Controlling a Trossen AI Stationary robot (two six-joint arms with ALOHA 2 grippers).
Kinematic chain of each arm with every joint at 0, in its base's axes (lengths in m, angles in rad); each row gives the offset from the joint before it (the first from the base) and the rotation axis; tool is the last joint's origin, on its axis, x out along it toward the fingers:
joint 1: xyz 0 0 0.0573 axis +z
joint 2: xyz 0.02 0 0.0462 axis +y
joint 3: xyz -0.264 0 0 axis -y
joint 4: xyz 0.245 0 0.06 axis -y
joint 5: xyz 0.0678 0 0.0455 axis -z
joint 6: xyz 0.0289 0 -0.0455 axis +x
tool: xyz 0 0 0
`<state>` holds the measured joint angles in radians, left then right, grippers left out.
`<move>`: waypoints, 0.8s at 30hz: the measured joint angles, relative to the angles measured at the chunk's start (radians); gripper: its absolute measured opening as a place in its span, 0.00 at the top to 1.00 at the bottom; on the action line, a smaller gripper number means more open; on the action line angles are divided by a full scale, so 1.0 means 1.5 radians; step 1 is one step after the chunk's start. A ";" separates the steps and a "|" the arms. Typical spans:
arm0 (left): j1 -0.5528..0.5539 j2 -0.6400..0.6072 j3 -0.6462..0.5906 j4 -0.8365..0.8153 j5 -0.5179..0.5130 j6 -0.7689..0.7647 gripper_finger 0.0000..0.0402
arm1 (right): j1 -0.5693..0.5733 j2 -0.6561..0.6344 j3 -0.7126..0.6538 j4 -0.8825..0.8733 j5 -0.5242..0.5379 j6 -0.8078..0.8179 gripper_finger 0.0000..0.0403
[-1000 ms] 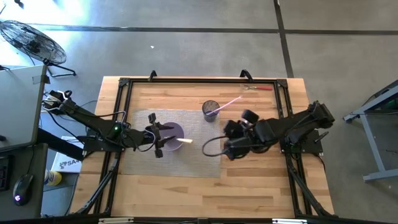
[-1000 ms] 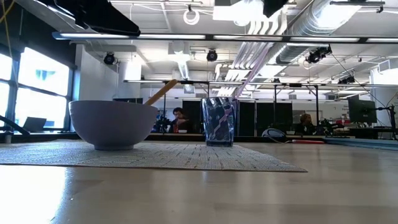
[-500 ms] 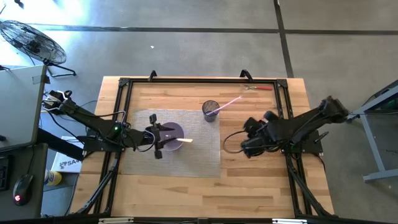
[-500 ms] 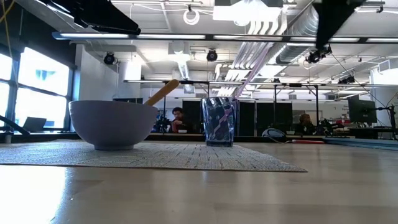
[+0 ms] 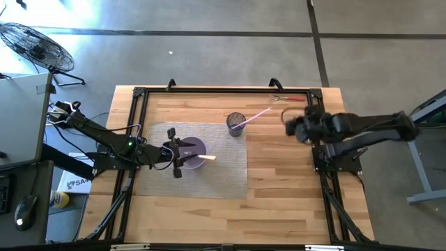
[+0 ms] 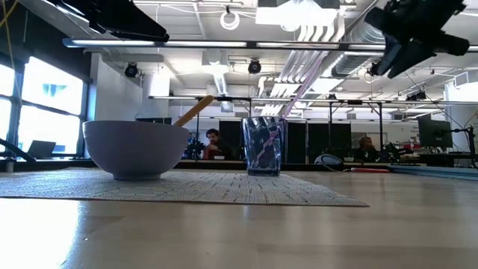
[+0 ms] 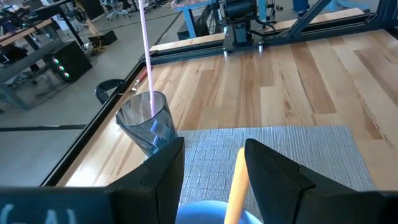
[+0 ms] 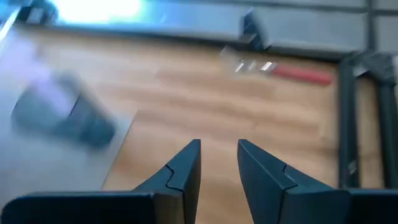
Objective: Pick & Place Utensil
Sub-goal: Put the red fork into the purple bowl on the gray mat
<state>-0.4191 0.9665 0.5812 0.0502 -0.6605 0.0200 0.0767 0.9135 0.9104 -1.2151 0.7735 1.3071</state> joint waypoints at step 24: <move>0.000 0.000 0.000 0.000 -0.001 0.000 0.59 | -0.615 0.269 -0.003 0.570 -0.247 -0.264 0.75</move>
<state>-0.4191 0.9665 0.5812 0.0502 -0.6613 0.0204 -0.8463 1.3165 0.9065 -0.3606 0.4032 0.9114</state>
